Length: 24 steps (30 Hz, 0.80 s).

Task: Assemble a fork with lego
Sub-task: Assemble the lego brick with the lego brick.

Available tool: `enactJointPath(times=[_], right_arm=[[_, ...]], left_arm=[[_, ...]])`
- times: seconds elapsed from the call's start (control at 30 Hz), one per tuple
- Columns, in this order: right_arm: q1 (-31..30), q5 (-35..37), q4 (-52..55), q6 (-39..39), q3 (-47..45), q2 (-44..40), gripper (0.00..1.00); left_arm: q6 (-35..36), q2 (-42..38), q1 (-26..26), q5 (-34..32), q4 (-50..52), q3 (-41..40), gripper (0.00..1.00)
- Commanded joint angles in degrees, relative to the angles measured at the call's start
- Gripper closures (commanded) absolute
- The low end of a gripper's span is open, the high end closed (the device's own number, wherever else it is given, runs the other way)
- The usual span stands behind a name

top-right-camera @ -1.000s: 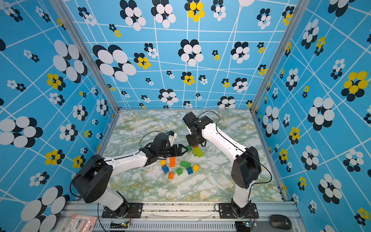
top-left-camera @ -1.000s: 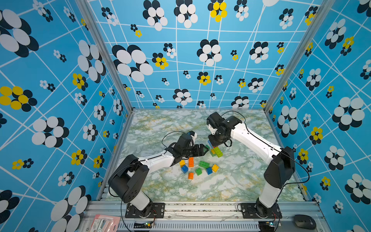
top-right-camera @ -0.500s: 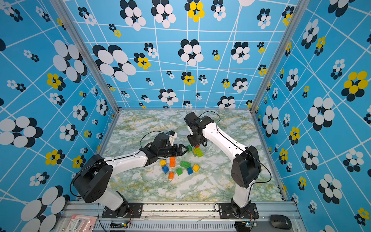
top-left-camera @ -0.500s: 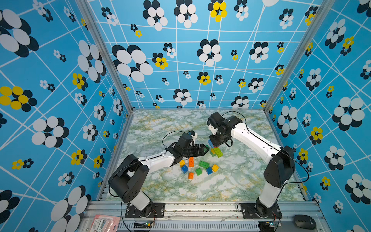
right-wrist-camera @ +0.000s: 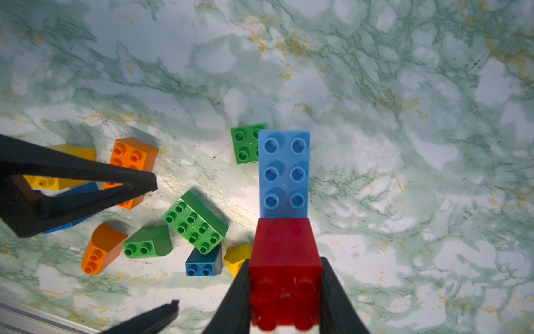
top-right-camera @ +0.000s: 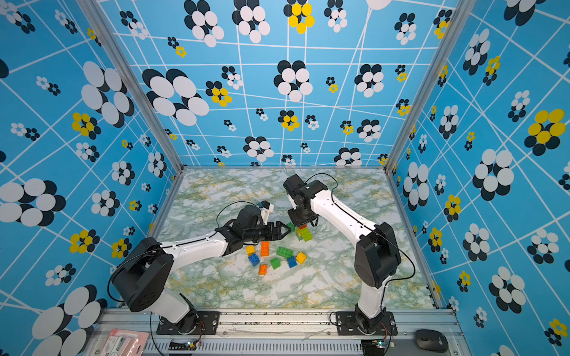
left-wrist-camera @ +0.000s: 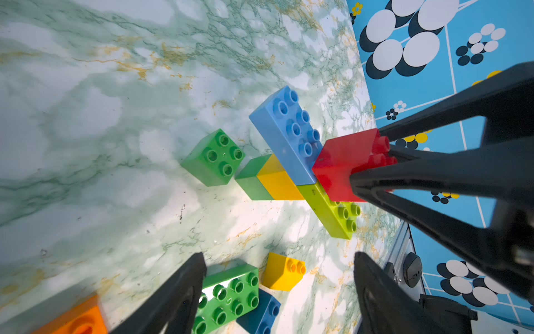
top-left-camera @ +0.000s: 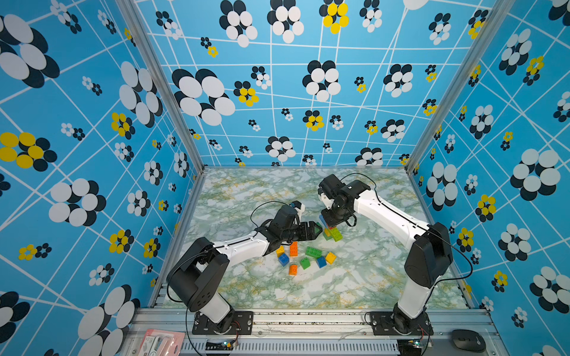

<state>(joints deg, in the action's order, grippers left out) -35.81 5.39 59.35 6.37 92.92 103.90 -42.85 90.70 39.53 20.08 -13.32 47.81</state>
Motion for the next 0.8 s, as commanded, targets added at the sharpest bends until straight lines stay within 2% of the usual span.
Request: enactJointPath(times=[0.0,0.77], right_arm=[[0.4,-0.6,-0.4,0.0,-0.8,0.9,0.85],[0.6,-3.6,3.5,-1.2,-5.0,4.7,0.86]], left_arm=[[0.2,0.6,0.4,-0.8,0.4,1.3,0.16],[0.0,0.9,0.4,-0.9,0.4,1.4,0.16]])
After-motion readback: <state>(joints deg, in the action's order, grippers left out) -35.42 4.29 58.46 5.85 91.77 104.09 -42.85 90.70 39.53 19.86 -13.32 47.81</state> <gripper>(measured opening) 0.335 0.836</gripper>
